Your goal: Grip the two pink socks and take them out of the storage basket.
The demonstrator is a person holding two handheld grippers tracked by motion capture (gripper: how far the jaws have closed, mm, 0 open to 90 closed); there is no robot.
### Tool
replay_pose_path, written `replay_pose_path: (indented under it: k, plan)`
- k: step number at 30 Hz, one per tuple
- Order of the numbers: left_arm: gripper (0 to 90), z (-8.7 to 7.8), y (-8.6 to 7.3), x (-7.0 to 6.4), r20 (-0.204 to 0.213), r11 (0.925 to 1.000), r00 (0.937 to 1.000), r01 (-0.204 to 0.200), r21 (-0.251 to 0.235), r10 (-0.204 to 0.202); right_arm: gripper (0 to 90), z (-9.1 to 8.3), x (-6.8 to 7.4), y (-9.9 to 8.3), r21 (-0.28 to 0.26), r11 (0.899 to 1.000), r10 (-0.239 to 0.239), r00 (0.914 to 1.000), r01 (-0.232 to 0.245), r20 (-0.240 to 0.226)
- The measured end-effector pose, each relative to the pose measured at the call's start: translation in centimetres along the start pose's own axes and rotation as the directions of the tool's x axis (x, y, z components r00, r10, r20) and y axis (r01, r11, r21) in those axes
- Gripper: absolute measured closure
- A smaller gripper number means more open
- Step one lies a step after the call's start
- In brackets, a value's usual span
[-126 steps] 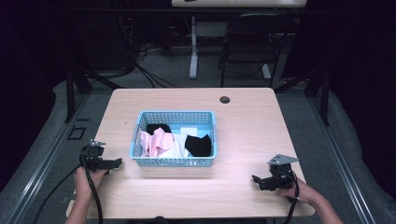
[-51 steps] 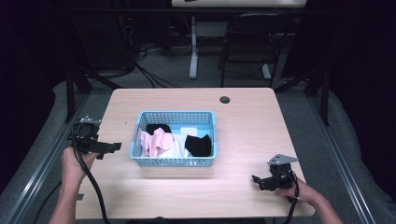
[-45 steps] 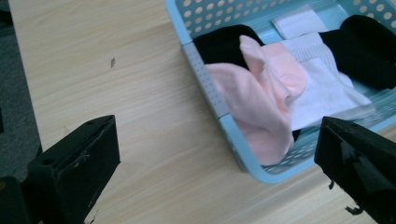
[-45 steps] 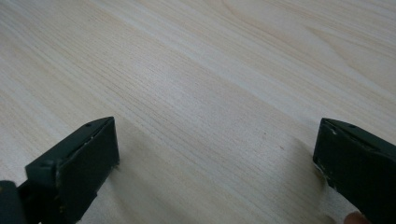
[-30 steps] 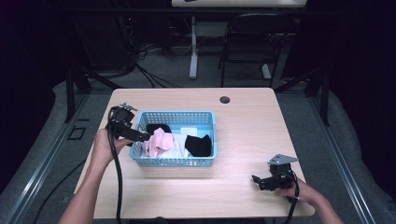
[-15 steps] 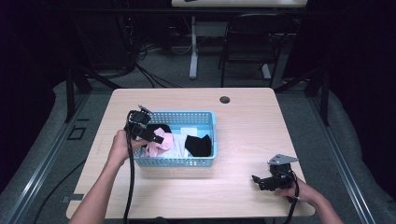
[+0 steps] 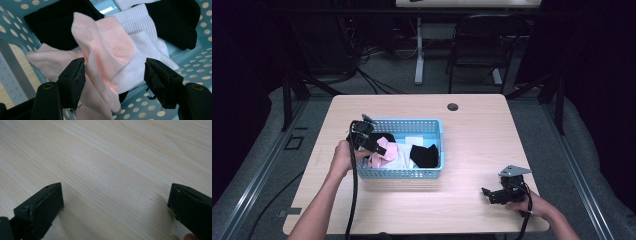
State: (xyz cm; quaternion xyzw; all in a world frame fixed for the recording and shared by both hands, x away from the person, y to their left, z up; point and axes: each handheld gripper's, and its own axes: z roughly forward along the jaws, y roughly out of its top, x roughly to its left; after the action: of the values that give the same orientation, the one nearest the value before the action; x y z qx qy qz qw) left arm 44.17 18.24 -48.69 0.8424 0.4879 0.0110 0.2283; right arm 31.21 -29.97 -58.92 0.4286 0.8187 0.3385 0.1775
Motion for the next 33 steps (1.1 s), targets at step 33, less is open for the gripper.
replay_pose_path:
  k: [33]
  plan:
    - [39.8, 2.8, 1.5, -0.4, -0.016, 0.9966, 0.9996, -0.021, 0.079, 0.023, 0.0, 0.0, 0.0, 0.0, 0.0, 1.0, 0.0, 1.0, 0.0, -0.001]
